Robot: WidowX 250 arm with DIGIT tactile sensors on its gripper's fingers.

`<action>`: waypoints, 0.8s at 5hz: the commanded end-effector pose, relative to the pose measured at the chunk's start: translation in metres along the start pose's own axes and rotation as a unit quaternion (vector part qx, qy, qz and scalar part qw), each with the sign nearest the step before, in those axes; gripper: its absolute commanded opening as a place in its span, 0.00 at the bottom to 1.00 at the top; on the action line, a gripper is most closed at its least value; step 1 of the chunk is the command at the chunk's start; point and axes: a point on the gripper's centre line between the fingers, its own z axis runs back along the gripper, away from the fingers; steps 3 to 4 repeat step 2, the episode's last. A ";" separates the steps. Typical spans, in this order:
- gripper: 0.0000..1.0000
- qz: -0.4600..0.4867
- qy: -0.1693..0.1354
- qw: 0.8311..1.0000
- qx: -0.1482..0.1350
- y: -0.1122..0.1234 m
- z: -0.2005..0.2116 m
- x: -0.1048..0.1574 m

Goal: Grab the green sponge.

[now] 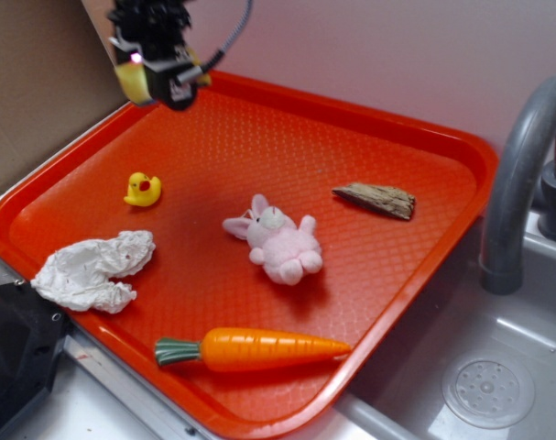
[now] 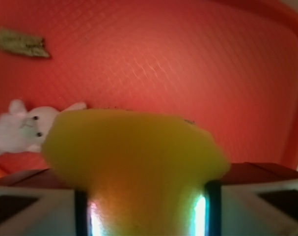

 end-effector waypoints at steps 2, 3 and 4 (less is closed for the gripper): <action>0.00 0.043 -0.096 0.994 0.011 -0.005 0.067 -0.008; 0.00 0.043 -0.096 0.994 0.011 -0.005 0.067 -0.008; 0.00 0.043 -0.096 0.994 0.011 -0.005 0.067 -0.008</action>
